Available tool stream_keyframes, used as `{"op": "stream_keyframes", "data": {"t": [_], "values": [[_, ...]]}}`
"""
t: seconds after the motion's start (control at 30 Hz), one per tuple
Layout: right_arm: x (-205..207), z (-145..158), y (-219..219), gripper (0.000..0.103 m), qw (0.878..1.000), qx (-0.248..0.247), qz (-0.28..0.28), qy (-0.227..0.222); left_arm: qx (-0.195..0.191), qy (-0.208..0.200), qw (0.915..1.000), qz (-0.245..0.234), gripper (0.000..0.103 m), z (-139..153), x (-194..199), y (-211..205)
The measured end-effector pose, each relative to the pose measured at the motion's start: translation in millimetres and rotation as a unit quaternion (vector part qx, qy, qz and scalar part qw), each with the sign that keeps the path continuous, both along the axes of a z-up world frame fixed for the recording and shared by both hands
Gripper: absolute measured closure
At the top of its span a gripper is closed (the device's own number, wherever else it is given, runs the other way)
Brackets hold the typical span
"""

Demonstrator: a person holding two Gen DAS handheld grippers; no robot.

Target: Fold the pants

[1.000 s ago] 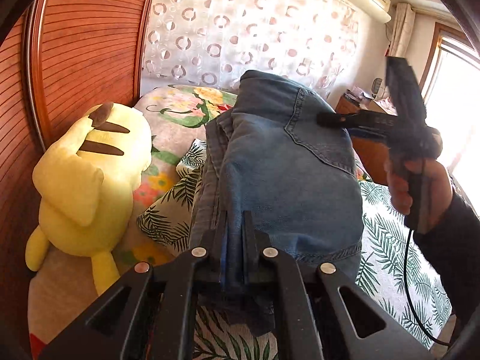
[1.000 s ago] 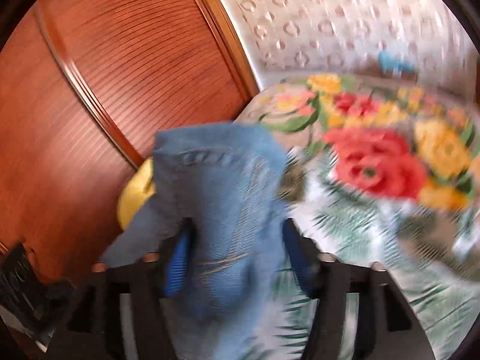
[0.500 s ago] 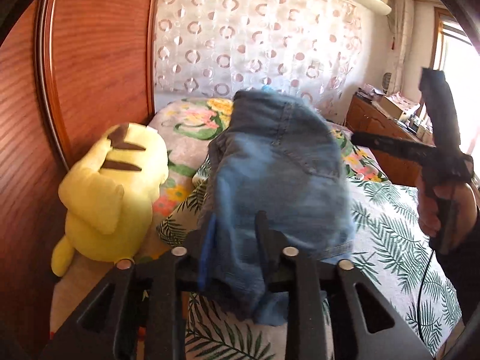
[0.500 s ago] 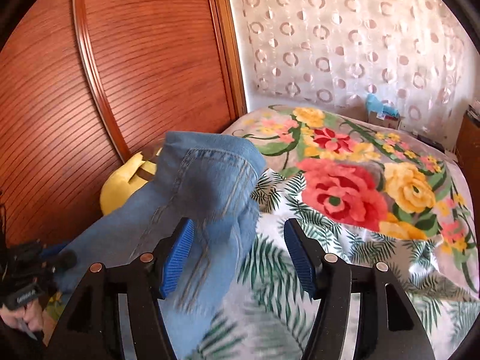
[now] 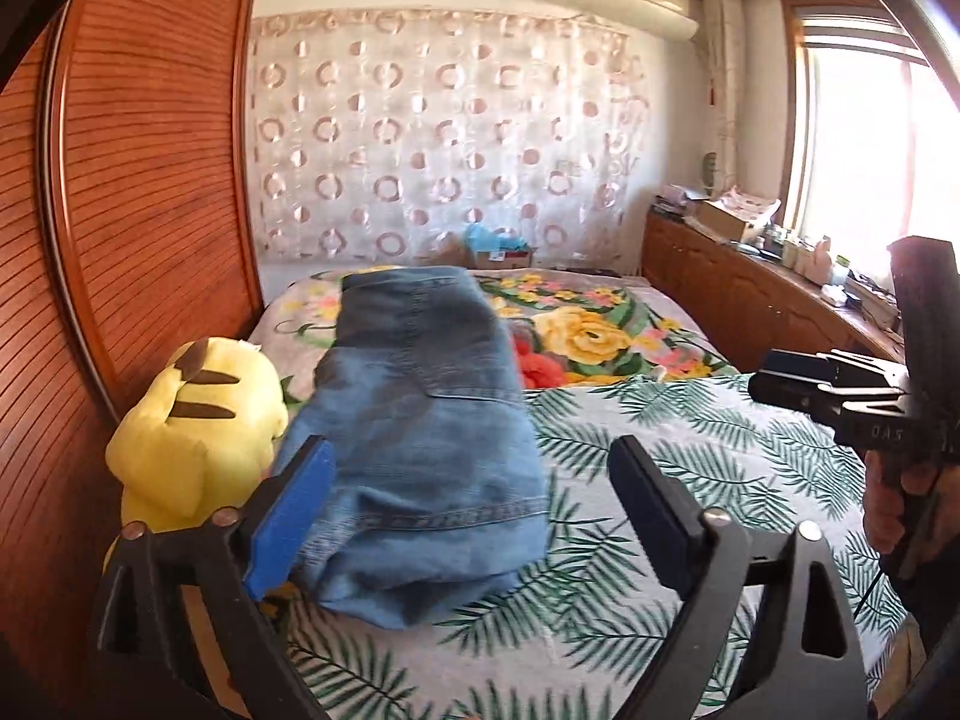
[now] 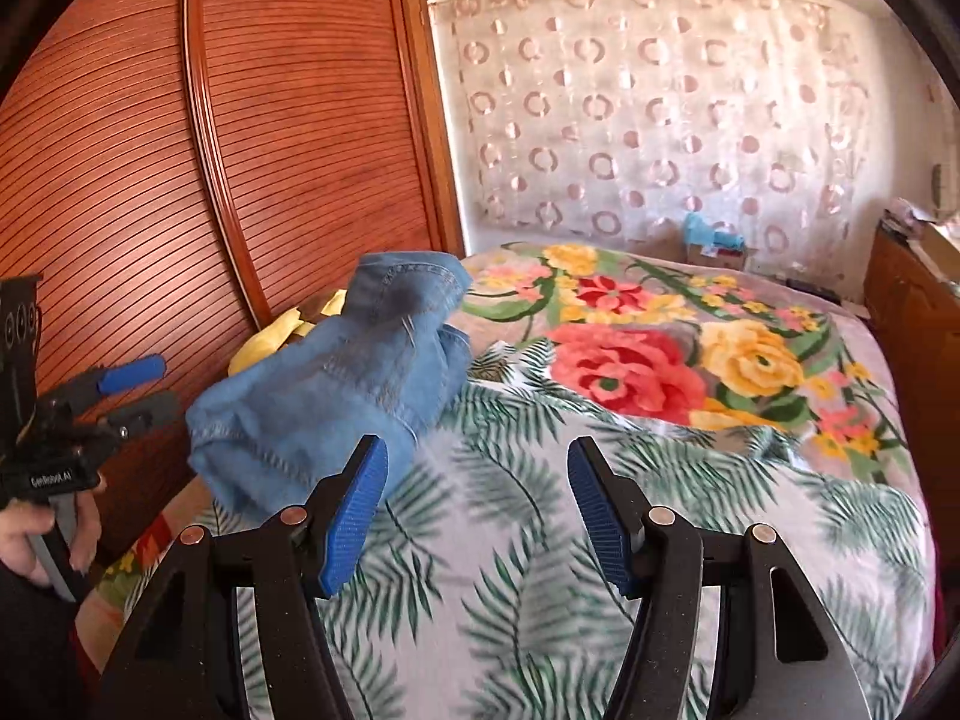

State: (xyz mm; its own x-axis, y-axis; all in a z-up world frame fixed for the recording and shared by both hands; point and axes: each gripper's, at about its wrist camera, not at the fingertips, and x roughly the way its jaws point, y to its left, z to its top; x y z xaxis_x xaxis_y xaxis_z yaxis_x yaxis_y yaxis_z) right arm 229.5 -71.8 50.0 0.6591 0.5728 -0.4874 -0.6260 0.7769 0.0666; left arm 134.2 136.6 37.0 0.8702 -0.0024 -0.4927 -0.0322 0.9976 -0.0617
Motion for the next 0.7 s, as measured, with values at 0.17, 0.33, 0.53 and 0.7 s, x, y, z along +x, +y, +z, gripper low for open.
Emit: {"op": "stream_keyframes", "data": {"t": [0.17,0.33,0.53,0.7], "values": [[-46.3,4.8,-32.6,0.038,1.000,0.006,-0.023,-0.011,0.012,-0.011,0.9997,-0.017,0.000,6.3,-10.0,-32.0],[-83.4,4.8,-60.4,0.038,0.998,0.017,-0.053,-0.022,0.009,-0.019,0.9989,-0.041,0.000,11.9,-22.1,-60.5],[-127.2,8.6,-91.2,0.031,0.994,0.030,-0.095,-0.038,0.017,-0.017,0.9990,-0.038,0.000,18.5,-37.2,-94.4],[-163.3,16.2,-111.7,0.025,0.988,0.033,-0.136,-0.062,0.016,-0.023,0.9987,-0.043,0.000,22.1,-52.3,-112.4]]}}
